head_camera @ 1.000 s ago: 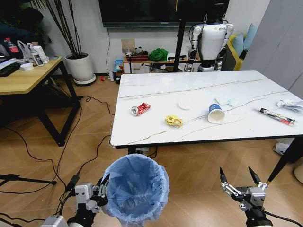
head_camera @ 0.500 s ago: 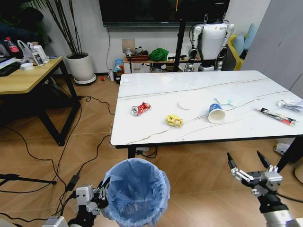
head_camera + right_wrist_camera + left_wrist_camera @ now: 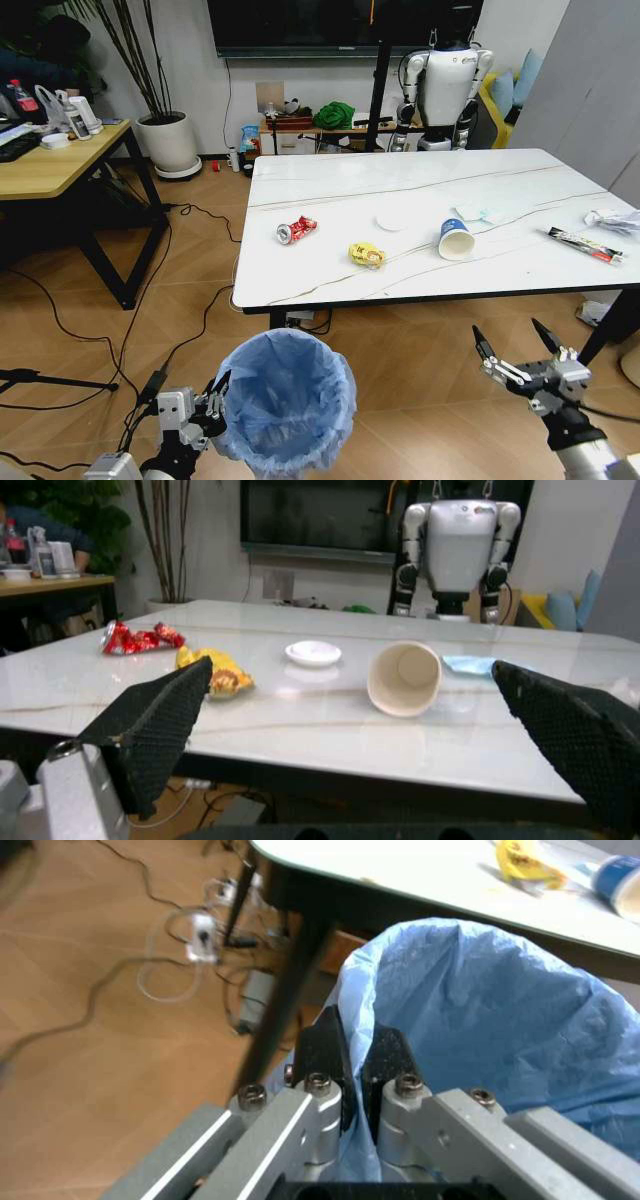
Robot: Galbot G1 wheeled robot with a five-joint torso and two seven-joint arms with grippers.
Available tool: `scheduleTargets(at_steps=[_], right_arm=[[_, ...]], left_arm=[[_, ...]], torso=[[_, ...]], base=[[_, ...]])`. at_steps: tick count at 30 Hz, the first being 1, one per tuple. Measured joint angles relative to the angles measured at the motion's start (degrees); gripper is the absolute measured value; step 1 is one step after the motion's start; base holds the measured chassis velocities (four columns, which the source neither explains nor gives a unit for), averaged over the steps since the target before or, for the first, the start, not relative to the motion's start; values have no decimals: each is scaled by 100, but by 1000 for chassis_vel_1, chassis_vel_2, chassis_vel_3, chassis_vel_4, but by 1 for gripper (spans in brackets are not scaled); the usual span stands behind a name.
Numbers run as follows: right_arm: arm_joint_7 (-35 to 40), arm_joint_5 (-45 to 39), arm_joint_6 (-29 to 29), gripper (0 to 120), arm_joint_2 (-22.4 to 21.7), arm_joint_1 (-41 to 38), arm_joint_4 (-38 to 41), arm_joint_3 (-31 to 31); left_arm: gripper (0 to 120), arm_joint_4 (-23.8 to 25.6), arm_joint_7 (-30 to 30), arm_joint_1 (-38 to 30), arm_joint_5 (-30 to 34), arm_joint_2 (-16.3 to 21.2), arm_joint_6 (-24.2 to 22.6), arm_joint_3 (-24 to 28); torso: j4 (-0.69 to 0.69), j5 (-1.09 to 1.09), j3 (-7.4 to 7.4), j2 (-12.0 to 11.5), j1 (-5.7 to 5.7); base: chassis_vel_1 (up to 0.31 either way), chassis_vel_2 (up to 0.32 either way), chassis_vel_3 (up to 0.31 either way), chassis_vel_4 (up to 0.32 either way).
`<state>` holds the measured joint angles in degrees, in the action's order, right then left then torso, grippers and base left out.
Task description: Pick up the trash bin and place the trash from the table into it.
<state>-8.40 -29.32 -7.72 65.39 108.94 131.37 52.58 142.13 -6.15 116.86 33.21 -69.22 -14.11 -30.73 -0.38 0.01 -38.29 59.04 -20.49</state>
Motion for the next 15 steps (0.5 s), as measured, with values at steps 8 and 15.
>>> scheduleTargets(at_steps=[8, 15], right_arm=[[343, -904, 265, 100, -1510, -461, -154, -113], [34, -2236, 896, 100, -2621, -1622, -499, -955]], left_arm=[[0, -125, 186, 148, -135, -146, 69, 112], [0, -184, 256, 236, -244, -588, 138, -42]], torso=[[-4, 1, 1, -3, 0], [-5, -1, 2, -5, 1]], base=[[0, 0, 0, 0], [0, 0, 0, 0]])
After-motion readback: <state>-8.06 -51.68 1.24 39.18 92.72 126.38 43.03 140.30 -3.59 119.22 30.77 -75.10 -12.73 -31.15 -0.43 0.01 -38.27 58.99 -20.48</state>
